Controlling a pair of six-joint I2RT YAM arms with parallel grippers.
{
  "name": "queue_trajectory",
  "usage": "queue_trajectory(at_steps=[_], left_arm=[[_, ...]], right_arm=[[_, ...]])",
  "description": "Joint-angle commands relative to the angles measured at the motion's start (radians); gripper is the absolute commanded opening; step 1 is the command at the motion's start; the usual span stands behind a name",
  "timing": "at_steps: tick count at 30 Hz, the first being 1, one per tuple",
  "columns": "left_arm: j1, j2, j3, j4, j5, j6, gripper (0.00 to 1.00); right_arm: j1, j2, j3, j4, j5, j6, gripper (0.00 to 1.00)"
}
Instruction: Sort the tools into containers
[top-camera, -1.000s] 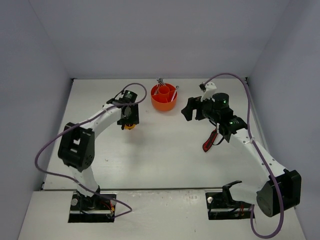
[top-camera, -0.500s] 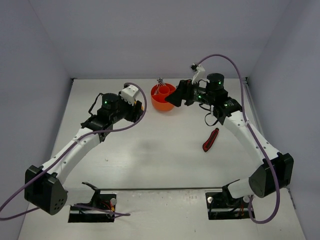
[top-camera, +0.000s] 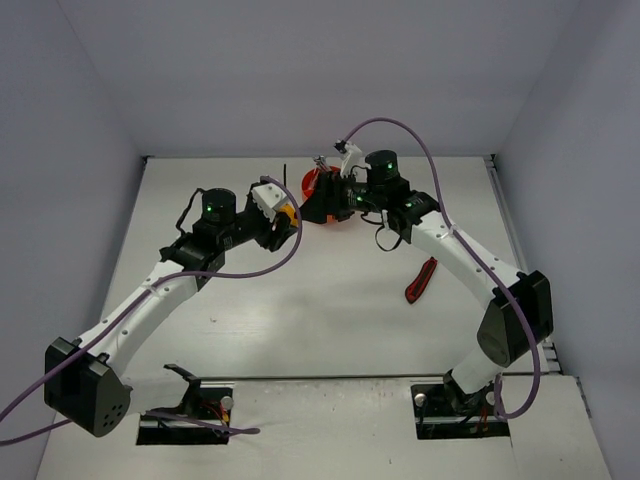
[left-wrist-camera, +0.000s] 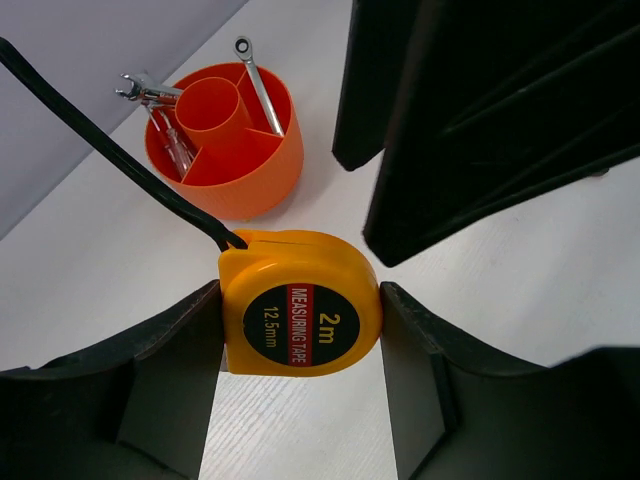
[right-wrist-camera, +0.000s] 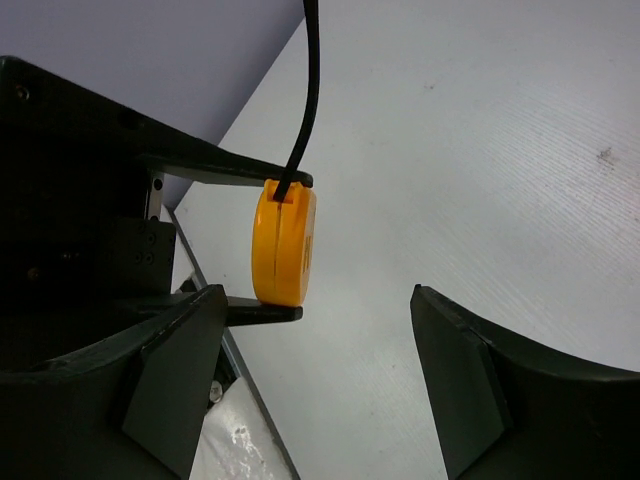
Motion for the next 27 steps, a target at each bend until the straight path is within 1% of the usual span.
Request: queue_trajectory(at_steps=[1,9,17,20,21,27], left_arm=[[-0.009,-0.032,0.04,0.092,0.044,0.052,0.24],[-0.012,-0.013,0.053,0.099,0.037,0.063,0.24],[-0.018,0.016,0.073,0.099,0.031,0.065,0.24],[-0.022,0.02,0.075,0.102,0.031,0.068,0.24],[-0.023,0.021,0.075,0.102,0.031,0.068,0.24],[-0.027,0.034,0.082,0.095,0.032,0.077,0.24]], right_arm=[[0.016,0.005,0.082,0.066,0.024,0.011,0.69],[0.036,0.048,0.095,0.066,0.014,0.014,0.62],[0.048,0.061,0.093,0.065,0.009,0.01,0.61],[0.05,0.069,0.092,0.063,0.012,0.009,0.59],[0.051,0.071,0.091,0.064,0.011,0.009,0.57],[0.054,0.084,0.093,0.063,0.014,0.003,0.38]])
